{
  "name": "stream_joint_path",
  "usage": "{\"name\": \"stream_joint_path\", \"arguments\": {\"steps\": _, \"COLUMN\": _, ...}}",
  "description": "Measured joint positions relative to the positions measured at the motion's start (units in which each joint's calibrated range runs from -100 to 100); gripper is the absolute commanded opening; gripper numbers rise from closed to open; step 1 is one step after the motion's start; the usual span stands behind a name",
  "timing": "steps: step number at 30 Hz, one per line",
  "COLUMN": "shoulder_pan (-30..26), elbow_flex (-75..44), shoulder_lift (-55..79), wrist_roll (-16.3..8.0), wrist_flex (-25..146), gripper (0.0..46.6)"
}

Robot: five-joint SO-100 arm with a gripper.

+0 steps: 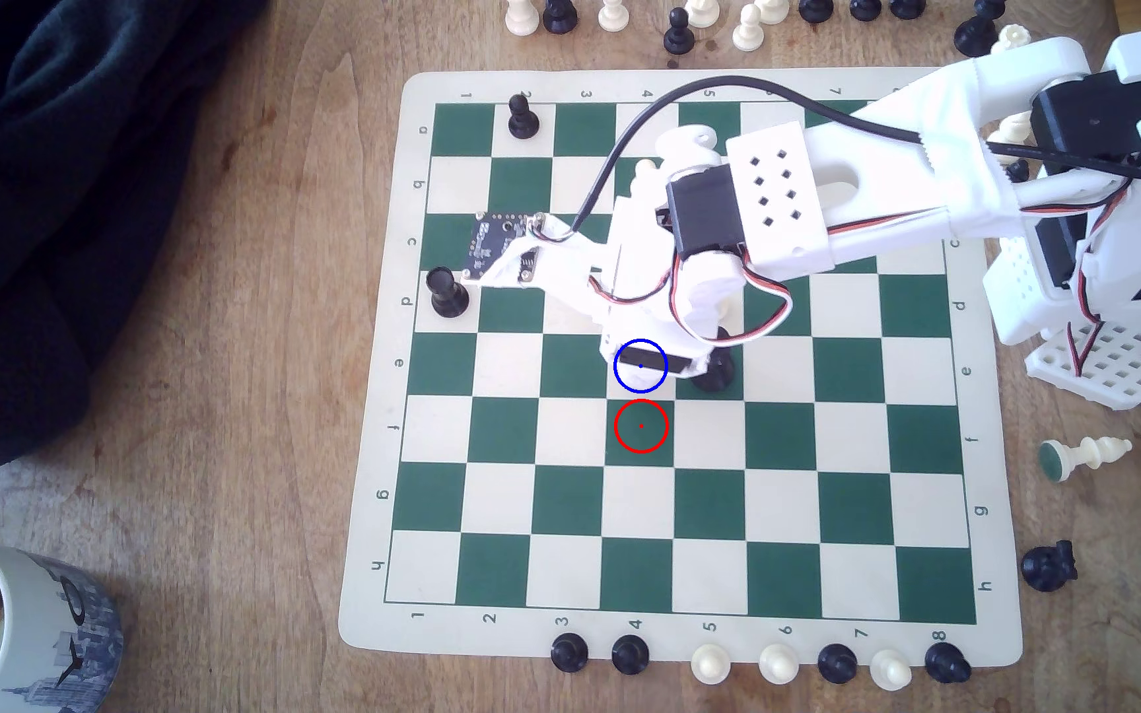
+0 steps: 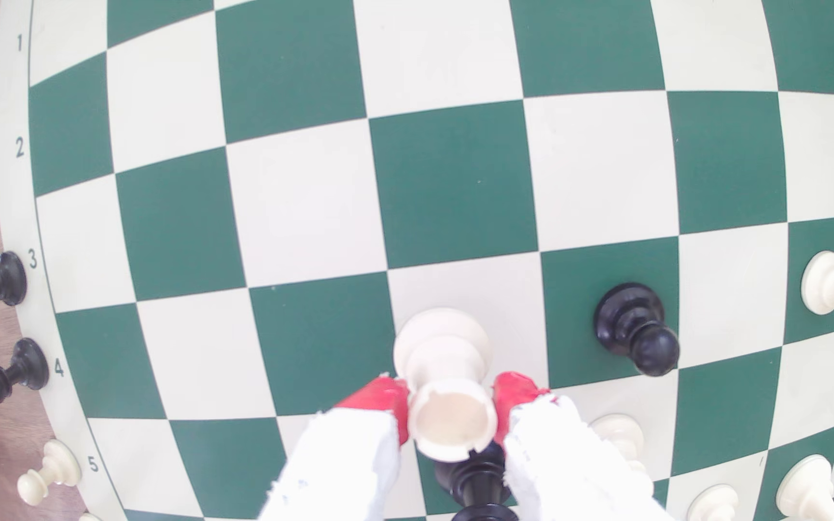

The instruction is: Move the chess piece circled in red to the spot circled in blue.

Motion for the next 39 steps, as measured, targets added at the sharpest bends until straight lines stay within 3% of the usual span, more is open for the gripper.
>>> {"name": "stream_joint_path", "arguments": {"steps": 39, "shoulder_pan": 0.9, "elbow_flex": 0.0, "shoulder_lift": 4.0, "wrist_roll": 0.5, "wrist_flex": -1.3, "gripper": 5.2}}
